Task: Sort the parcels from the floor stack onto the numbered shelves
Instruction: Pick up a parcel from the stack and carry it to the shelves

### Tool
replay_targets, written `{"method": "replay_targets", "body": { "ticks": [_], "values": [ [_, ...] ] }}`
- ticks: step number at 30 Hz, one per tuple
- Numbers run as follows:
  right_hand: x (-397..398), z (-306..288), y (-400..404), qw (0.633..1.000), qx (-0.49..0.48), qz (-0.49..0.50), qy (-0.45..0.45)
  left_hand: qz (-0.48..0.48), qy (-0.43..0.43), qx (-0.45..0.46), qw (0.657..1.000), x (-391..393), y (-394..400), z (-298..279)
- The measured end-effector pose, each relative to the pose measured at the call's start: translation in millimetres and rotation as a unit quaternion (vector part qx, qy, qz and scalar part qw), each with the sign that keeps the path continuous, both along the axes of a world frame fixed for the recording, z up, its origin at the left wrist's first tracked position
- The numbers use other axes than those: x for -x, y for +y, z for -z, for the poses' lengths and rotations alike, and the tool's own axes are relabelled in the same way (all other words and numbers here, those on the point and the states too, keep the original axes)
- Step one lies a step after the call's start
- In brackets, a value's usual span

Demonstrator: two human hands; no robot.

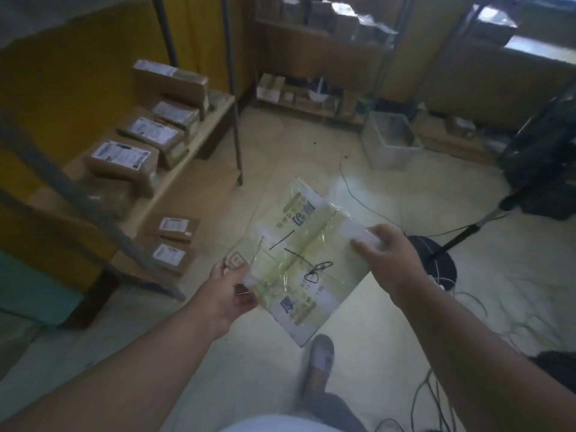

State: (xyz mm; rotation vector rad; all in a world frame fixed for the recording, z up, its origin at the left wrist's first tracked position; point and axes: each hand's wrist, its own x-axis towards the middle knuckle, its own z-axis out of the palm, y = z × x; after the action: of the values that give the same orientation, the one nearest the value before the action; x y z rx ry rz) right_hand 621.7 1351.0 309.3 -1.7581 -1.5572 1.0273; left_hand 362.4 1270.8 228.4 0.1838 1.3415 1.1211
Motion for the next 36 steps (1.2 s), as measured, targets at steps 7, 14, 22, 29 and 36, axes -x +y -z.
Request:
{"method": "replay_targets", "body": {
  "ticks": [7, 14, 22, 29, 36],
  "values": [
    [-21.9, 14.4, 169.3, 0.992, 0.036, -0.093, -0.082, -0.06, 0.037, 0.022, 0.997, -24.6, 146.8, 2.5],
    [38.4, 9.4, 330.5, 0.958, 0.05, -0.217, -0.18, -0.143, 0.045, 0.052, 0.987, 4.5, 241.4, 9.9],
    [120.5, 28.6, 459.4, 0.92, 0.043, -0.293, -0.255, -0.146, 0.084, 0.061, 0.984, 79.4, 365.9, 32.3],
    [186.9, 43.6, 554.8, 0.886, 0.034, -0.375, -0.271, -0.185, 0.093, 0.119, 0.971, 101.6, 411.1, 53.4],
    [292.1, 117.0, 639.2, 0.768, 0.021, -0.558, -0.314, -0.378, 0.032, 0.163, 0.911, 98.7, 435.9, 109.4]
  ]
}}
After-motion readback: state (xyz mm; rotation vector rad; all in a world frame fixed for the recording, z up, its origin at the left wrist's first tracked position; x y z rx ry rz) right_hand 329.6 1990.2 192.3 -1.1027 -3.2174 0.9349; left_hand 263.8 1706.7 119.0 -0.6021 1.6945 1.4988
